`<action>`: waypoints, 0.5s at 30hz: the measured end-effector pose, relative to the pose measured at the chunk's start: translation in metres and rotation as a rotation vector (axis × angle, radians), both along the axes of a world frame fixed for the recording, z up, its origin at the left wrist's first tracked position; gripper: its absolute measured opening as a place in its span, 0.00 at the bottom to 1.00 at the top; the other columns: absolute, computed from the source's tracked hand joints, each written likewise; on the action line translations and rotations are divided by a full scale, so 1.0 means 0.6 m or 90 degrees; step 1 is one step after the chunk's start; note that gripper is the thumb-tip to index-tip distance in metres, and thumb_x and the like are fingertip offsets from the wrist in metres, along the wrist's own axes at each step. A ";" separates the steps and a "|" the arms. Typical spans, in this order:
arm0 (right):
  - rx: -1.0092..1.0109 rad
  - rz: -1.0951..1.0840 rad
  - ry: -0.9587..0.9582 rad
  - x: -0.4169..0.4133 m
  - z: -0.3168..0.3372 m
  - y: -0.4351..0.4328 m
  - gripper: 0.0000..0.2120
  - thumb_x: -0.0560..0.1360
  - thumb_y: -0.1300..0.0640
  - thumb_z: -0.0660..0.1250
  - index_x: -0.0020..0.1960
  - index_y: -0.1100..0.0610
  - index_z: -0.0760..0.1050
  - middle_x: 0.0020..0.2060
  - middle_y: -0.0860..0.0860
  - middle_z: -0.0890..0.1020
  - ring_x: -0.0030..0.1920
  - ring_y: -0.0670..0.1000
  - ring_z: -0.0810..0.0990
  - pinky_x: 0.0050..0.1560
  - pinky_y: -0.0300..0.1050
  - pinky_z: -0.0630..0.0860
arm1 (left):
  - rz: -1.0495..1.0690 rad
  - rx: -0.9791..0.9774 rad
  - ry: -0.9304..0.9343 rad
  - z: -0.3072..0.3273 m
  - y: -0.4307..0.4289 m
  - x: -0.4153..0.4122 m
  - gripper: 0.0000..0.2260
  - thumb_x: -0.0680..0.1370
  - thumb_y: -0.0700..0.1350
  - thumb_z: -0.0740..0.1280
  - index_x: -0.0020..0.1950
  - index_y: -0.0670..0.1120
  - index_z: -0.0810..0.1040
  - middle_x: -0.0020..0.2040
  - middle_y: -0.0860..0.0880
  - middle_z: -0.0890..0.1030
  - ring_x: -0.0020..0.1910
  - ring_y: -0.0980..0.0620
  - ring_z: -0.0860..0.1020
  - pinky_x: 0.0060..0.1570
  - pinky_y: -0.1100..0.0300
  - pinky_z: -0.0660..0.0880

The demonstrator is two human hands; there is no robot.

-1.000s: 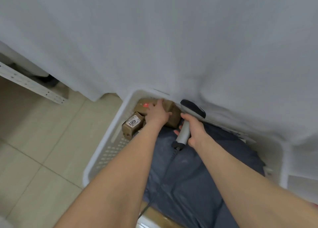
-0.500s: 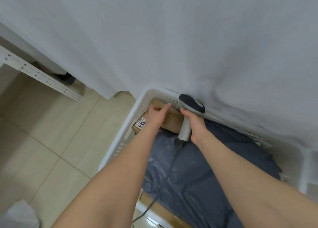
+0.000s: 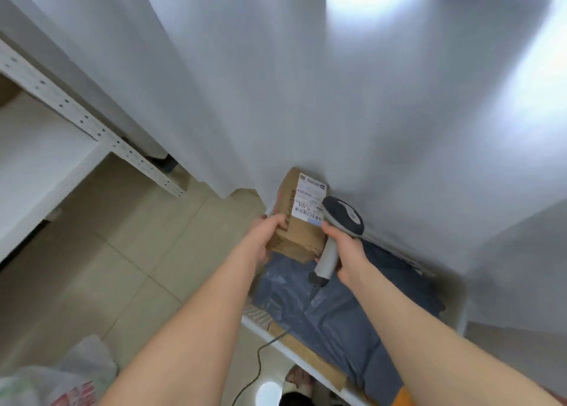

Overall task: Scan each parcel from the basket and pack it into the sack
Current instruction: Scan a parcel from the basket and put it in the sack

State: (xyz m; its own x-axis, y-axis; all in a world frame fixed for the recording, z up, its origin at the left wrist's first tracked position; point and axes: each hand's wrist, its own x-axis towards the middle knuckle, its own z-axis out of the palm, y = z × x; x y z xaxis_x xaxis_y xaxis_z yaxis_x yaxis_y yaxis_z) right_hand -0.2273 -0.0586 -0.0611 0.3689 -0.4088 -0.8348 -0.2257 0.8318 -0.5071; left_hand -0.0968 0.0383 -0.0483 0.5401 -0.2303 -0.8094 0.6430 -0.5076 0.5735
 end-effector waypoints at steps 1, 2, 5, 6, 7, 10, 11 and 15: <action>-0.009 -0.005 -0.002 0.000 0.035 0.002 0.24 0.71 0.56 0.76 0.63 0.61 0.75 0.56 0.58 0.82 0.55 0.59 0.81 0.56 0.57 0.79 | -0.014 -0.006 0.007 0.040 0.006 -0.003 0.10 0.72 0.35 0.61 0.52 0.43 0.72 0.33 0.48 0.78 0.28 0.53 0.76 0.22 0.68 0.70; -0.016 -0.009 -0.005 0.000 0.070 0.004 0.25 0.70 0.56 0.76 0.64 0.61 0.75 0.56 0.58 0.82 0.56 0.58 0.81 0.59 0.57 0.77 | -0.031 -0.008 0.011 0.079 0.013 -0.005 0.08 0.72 0.34 0.59 0.48 0.43 0.73 0.29 0.49 0.78 0.26 0.54 0.76 0.21 0.69 0.69; -0.047 0.007 -0.025 0.000 0.171 0.016 0.24 0.70 0.58 0.76 0.63 0.62 0.75 0.55 0.58 0.82 0.55 0.58 0.81 0.61 0.58 0.77 | -0.045 -0.012 0.022 0.196 0.039 -0.015 0.09 0.71 0.32 0.56 0.41 0.43 0.73 0.30 0.47 0.77 0.32 0.50 0.74 0.27 0.63 0.74; -0.059 0.016 -0.035 0.000 0.203 0.022 0.22 0.70 0.59 0.76 0.62 0.62 0.76 0.55 0.58 0.82 0.55 0.58 0.81 0.61 0.57 0.77 | -0.054 -0.018 0.020 0.230 0.050 -0.017 0.09 0.71 0.32 0.56 0.41 0.44 0.73 0.35 0.46 0.76 0.37 0.49 0.73 0.35 0.58 0.77; -0.071 0.023 -0.046 -0.002 0.236 0.031 0.20 0.70 0.61 0.76 0.60 0.61 0.77 0.55 0.58 0.83 0.56 0.58 0.81 0.60 0.58 0.77 | -0.067 -0.024 0.018 0.264 0.061 -0.018 0.09 0.71 0.33 0.57 0.43 0.44 0.73 0.41 0.46 0.75 0.42 0.48 0.73 0.45 0.51 0.76; -0.104 0.044 -0.071 -0.008 0.328 0.062 0.18 0.70 0.62 0.75 0.58 0.61 0.78 0.53 0.58 0.83 0.56 0.59 0.81 0.59 0.57 0.77 | -0.078 -0.036 0.017 0.357 0.106 -0.024 0.09 0.73 0.39 0.64 0.51 0.50 0.73 0.51 0.47 0.74 0.52 0.46 0.72 0.53 0.36 0.70; -0.113 0.057 -0.079 -0.010 0.357 0.072 0.19 0.70 0.61 0.76 0.59 0.61 0.77 0.53 0.57 0.83 0.55 0.58 0.81 0.58 0.56 0.78 | -0.076 -0.043 0.011 0.385 0.121 -0.025 0.12 0.74 0.41 0.68 0.54 0.52 0.72 0.53 0.47 0.75 0.53 0.45 0.74 0.50 0.36 0.72; -0.152 0.115 -0.113 -0.012 0.452 0.102 0.18 0.71 0.58 0.75 0.59 0.60 0.78 0.51 0.56 0.83 0.52 0.59 0.82 0.56 0.57 0.78 | -0.022 -0.112 -0.040 0.463 0.176 -0.028 0.26 0.72 0.39 0.73 0.68 0.49 0.69 0.50 0.47 0.80 0.48 0.47 0.79 0.43 0.47 0.80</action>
